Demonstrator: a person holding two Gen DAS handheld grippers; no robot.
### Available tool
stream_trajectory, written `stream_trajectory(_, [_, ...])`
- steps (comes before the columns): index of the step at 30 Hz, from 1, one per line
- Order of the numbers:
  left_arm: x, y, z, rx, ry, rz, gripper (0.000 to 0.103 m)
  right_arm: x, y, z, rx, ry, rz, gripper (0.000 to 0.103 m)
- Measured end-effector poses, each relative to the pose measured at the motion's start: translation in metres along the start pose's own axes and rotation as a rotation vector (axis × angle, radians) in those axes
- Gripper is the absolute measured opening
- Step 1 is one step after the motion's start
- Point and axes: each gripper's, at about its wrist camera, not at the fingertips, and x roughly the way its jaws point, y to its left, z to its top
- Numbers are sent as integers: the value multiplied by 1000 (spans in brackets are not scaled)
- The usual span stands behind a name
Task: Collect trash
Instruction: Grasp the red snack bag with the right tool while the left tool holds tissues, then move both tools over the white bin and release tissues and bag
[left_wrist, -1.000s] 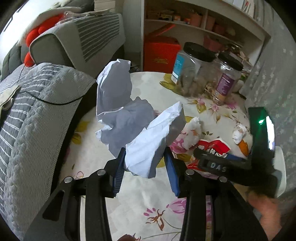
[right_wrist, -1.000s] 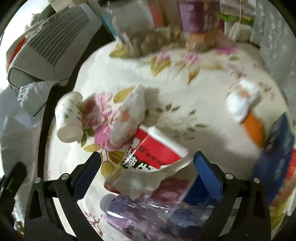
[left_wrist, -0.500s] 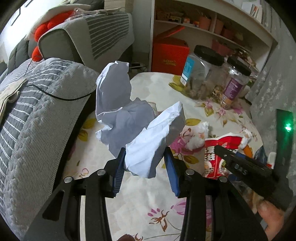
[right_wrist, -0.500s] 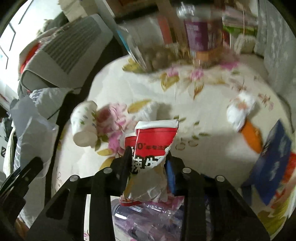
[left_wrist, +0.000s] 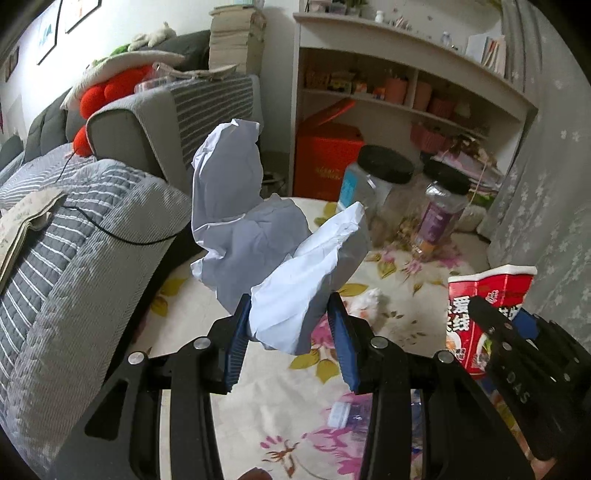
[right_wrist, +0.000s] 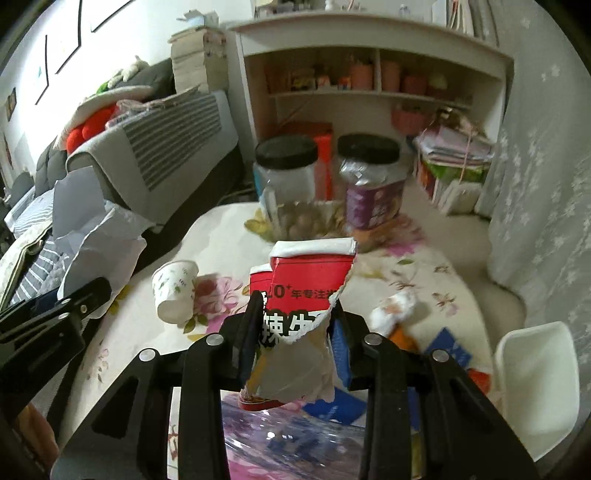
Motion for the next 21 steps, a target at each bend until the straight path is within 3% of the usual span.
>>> stream_trajectory(21, [-14,-99,-9,92,-31,-124,42,-62,-85,0,64,-80,-126,34])
